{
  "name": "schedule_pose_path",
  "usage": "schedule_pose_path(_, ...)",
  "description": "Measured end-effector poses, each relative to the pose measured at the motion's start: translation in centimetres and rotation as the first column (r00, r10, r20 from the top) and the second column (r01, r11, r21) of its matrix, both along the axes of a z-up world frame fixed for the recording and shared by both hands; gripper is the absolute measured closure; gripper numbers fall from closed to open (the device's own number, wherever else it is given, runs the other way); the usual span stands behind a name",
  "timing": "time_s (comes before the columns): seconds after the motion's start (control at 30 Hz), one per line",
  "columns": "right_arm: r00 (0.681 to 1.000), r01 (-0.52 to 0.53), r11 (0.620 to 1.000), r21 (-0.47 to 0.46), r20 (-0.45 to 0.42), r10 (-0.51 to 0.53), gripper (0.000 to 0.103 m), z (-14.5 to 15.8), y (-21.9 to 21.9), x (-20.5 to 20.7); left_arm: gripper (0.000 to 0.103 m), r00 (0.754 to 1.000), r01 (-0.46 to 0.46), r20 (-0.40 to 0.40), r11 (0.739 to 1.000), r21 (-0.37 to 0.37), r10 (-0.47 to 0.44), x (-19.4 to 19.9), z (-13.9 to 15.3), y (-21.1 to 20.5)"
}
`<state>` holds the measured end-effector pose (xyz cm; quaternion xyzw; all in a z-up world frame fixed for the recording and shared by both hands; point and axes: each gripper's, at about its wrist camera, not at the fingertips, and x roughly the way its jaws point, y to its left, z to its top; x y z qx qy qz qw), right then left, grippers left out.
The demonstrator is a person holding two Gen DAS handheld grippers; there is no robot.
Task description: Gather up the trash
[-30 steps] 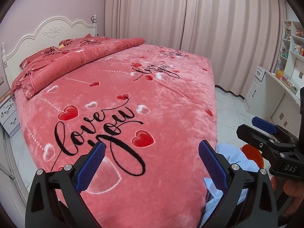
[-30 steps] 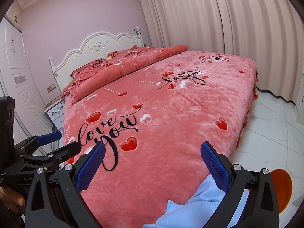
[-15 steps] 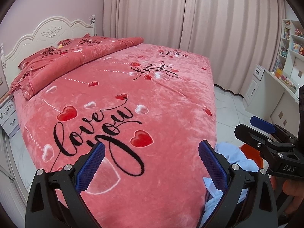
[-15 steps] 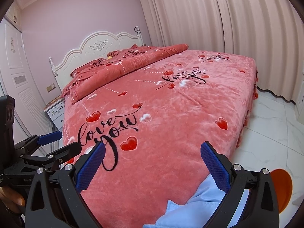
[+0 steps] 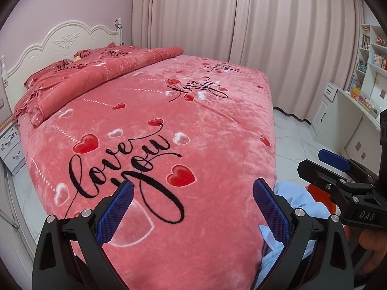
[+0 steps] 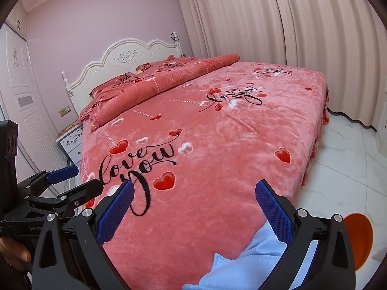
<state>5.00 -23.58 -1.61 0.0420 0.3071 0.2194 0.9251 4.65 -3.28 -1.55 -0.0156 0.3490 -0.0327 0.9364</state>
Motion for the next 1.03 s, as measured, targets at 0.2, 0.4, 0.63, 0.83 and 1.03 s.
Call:
schedule_pose_path(0.2,1.000,-0.002,1.000,-0.004,-0.007,0.002,0.005,-0.2,0.1,0.0,0.006,1.000,0.001,-0.004,1.000,-0.001,-0.001,0.1,-0.1,-0.1)
schedule_pose_path(0.4,1.000,-0.002,1.000,-0.004,-0.011,0.002,0.005,-0.3,0.2,0.1,0.006,1.000,-0.004,-0.008,1.000,0.001,0.004,0.0,-0.2,0.0)
schedule_pose_path(0.63,1.000,-0.007,1.000,-0.007,-0.027,0.007,0.005,-0.7,0.5,0.2,0.006,1.000,-0.009,-0.012,1.000,-0.001,0.009,0.3,-0.4,0.3)
schedule_pose_path(0.83,0.999,-0.007,1.000,-0.014,-0.032,0.007,0.005,-1.0,0.7,0.2,0.006,1.000,-0.002,-0.025,1.000,-0.007,0.002,0.5,-0.8,0.3)
schedule_pose_path(1.03,0.999,-0.006,1.000,-0.016,-0.053,0.005,0.005,-1.4,0.7,0.5,0.006,0.998,-0.016,-0.057,1.000,0.000,0.016,0.9,-1.5,0.6)
